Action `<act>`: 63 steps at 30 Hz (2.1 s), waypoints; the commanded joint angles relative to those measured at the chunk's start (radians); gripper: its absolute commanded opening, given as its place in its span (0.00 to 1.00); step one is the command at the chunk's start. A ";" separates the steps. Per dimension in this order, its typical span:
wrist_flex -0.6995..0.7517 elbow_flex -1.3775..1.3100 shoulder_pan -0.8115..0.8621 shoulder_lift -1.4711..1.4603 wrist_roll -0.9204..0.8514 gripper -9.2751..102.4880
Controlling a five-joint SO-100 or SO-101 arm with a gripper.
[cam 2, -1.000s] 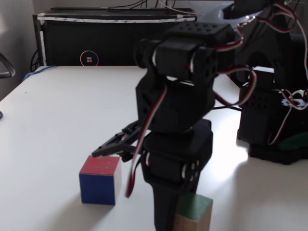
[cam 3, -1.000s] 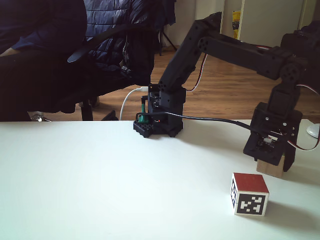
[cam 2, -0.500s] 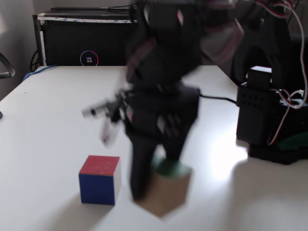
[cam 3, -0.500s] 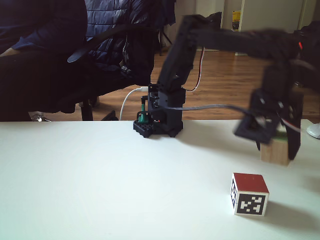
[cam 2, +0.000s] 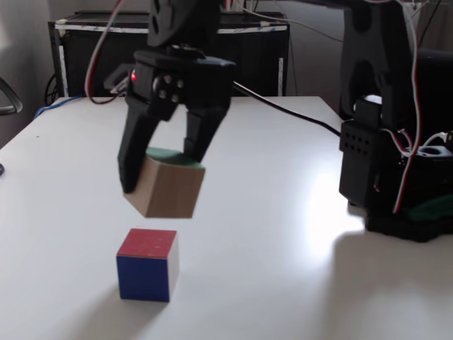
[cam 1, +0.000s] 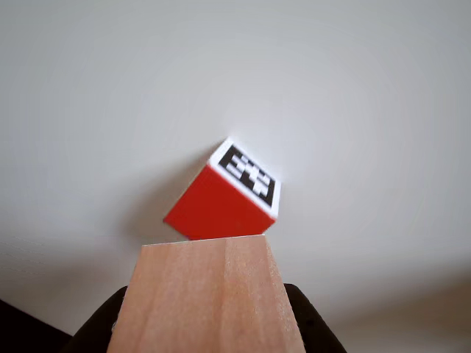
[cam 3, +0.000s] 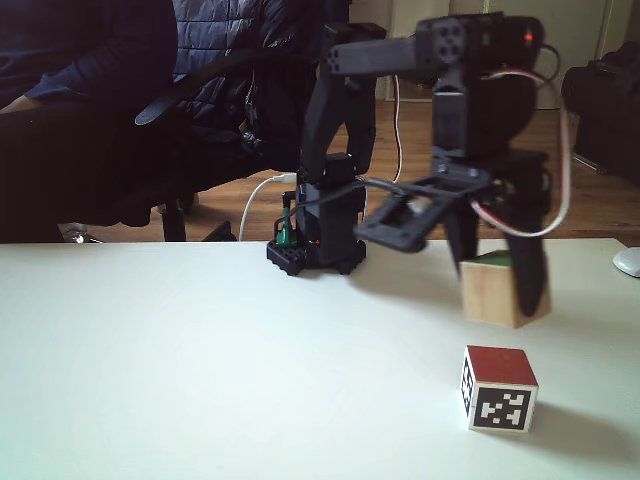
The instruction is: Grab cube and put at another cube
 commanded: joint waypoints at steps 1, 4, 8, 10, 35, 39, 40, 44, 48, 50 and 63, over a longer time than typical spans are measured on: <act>0.005 -0.055 0.028 0.057 -0.011 0.15; -0.003 -0.055 0.031 0.040 -0.011 0.15; -0.003 -0.077 0.023 -0.008 0.000 0.15; -0.003 -0.098 0.017 -0.038 0.005 0.15; 0.049 -0.245 -0.017 -0.258 0.046 0.20; 0.089 -0.299 -0.020 -0.290 0.052 0.25; 0.103 -0.318 -0.020 -0.301 0.052 0.26; 0.124 -0.342 -0.012 -0.311 0.051 0.29; 0.138 -0.350 -0.009 -0.313 0.041 0.31; 0.146 -0.354 -0.009 -0.313 0.041 0.33; 0.181 -0.439 0.009 -0.311 0.038 0.48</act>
